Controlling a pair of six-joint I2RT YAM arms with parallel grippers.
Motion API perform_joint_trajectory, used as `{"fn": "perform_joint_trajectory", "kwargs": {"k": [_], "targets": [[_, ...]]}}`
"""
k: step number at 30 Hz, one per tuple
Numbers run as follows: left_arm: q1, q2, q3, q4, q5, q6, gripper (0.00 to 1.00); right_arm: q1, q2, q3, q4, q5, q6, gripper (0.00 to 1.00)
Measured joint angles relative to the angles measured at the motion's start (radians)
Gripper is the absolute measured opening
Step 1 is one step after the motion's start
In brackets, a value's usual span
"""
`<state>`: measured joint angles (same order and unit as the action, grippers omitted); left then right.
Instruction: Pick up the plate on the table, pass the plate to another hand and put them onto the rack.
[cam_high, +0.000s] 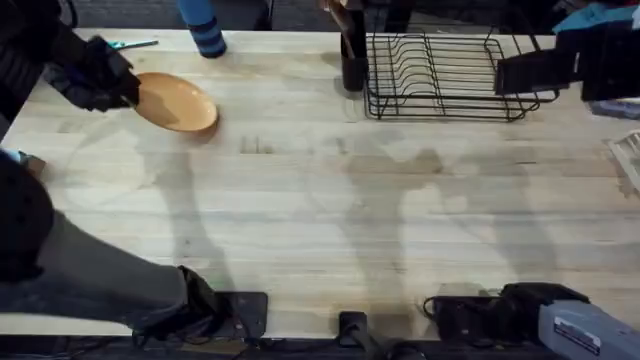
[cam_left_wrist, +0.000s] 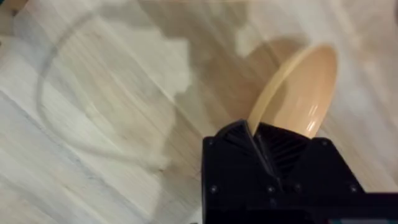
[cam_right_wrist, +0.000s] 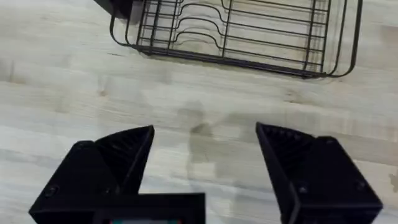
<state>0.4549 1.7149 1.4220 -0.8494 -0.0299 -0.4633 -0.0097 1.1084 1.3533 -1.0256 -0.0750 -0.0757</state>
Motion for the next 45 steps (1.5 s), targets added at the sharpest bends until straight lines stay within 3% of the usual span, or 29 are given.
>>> {"fn": "perform_joint_trajectory", "kwargs": {"k": [1, 2, 6, 7, 13, 14, 18, 26, 27, 31, 32, 39, 45], "targets": [[-0.005, -0.020, 0.000, 0.000, 0.016, 0.000, 0.042, 0.000, 0.000, 0.000, 0.000, 0.000, 0.000, 0.992], [-0.015, -0.091, 0.000, -0.001, 0.100, 0.000, 0.042, 0.000, 0.000, 0.000, 0.000, 0.000, 0.000, 0.992], [-0.026, -0.146, 0.000, -0.016, 0.186, 0.000, 0.042, 0.000, 0.000, 0.000, 0.000, 0.000, 0.000, 0.992], [-0.042, -0.178, 0.000, -0.037, 0.249, 0.000, 0.042, 0.000, 0.000, 0.000, 0.000, 0.000, 0.000, 0.992], [-0.097, -0.226, -0.001, -0.061, 0.394, 0.000, 0.042, 0.000, 0.000, 0.000, 0.000, 0.000, 0.000, 0.992], [-0.129, -0.229, -0.001, -0.068, 0.477, 0.000, 0.042, 0.000, 0.000, 0.000, 0.000, 0.000, 0.001, 0.992], [-0.176, -0.229, -0.004, -0.065, 0.560, 0.001, 0.041, 0.000, 0.000, 0.000, -0.019, 0.000, 0.037, 0.992], [-0.282, -0.229, -0.004, -0.059, 0.616, 0.012, 0.041, 0.000, 0.000, 0.000, -0.023, -0.002, 0.096, 0.992], [-0.324, -0.229, -0.004, -0.059, 0.621, 0.012, 0.041, -0.001, 0.000, 0.000, -0.021, -0.038, 0.120, 0.992], [-0.374, -0.229, -0.004, -0.053, 0.622, 0.012, 0.041, -0.002, 0.000, 0.000, -0.002, -0.123, 0.144, 0.992], [-0.407, -0.229, -0.004, -0.047, 0.622, 0.012, 0.041, -0.002, 0.002, 0.000, 0.005, -0.161, 0.188, 0.992], [-0.453, -0.230, -0.005, -0.045, 0.629, 0.012, 0.041, 0.015, 0.051, 0.000, 0.083, -0.259, 0.304, 0.992], [-0.481, -0.230, -0.005, -0.045, 0.632, 0.012, 0.040, 0.105, 0.111, 0.000, 0.192, -0.345, 0.369, 0.992]]}}
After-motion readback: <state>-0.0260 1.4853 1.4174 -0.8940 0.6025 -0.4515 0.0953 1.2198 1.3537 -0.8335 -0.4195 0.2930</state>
